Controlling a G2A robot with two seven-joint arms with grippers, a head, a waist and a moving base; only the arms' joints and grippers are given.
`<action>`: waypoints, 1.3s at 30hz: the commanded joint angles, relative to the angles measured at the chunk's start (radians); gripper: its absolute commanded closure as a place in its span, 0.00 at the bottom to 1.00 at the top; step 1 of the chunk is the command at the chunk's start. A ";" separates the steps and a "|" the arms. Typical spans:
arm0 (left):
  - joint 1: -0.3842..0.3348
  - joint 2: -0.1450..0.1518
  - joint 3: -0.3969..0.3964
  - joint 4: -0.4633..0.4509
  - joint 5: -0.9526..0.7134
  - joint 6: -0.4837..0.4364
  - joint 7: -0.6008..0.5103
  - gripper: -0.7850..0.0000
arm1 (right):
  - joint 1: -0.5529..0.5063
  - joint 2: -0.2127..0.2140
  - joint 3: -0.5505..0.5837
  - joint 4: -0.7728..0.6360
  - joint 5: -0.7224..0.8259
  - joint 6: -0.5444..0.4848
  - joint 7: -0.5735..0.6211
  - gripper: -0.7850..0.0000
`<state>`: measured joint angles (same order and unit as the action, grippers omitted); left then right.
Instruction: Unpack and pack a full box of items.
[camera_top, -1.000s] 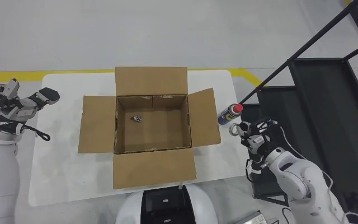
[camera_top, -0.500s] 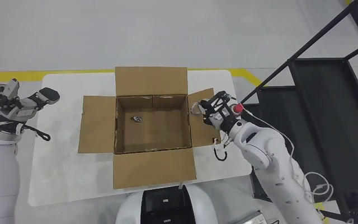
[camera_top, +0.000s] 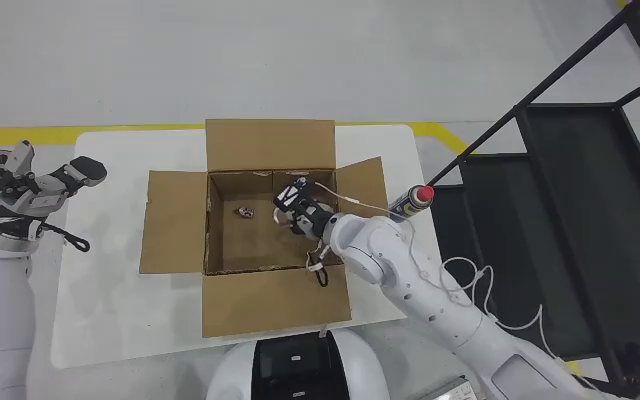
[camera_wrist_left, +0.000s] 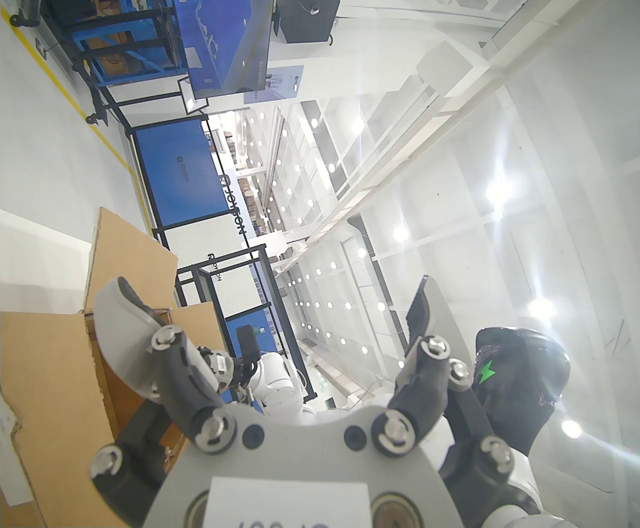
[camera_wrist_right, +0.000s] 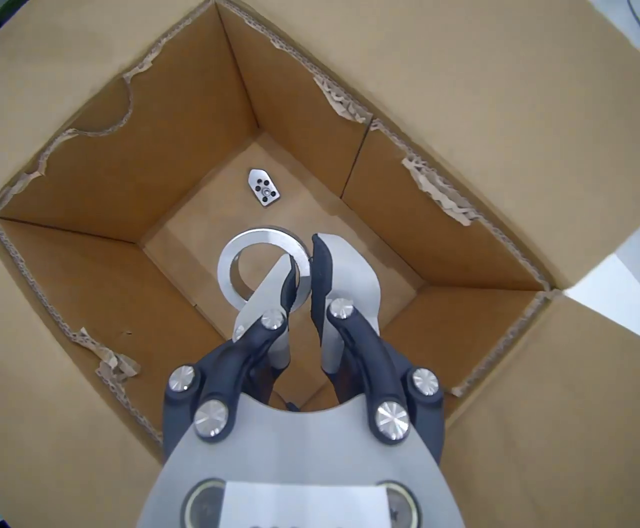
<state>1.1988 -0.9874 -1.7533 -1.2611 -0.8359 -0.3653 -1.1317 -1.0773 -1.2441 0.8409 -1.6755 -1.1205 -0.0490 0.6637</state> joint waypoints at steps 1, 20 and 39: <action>0.000 0.000 0.000 0.000 0.000 0.000 0.000 0.00 | 0.011 -0.006 -0.013 0.009 0.004 0.001 -0.004 0.00; 0.000 0.000 0.000 0.000 0.000 0.000 0.000 0.00 | -0.604 0.113 0.674 -0.423 0.077 -0.386 -0.406 0.00; 0.000 0.000 0.000 0.000 0.000 0.000 0.000 0.00 | -0.731 0.122 0.833 -0.360 0.028 -0.406 -0.588 0.00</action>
<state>1.1988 -0.9874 -1.7533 -1.2611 -0.8359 -0.3653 -1.1317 -1.8108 -1.1223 1.6685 -2.0401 -1.0891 -0.4728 0.0797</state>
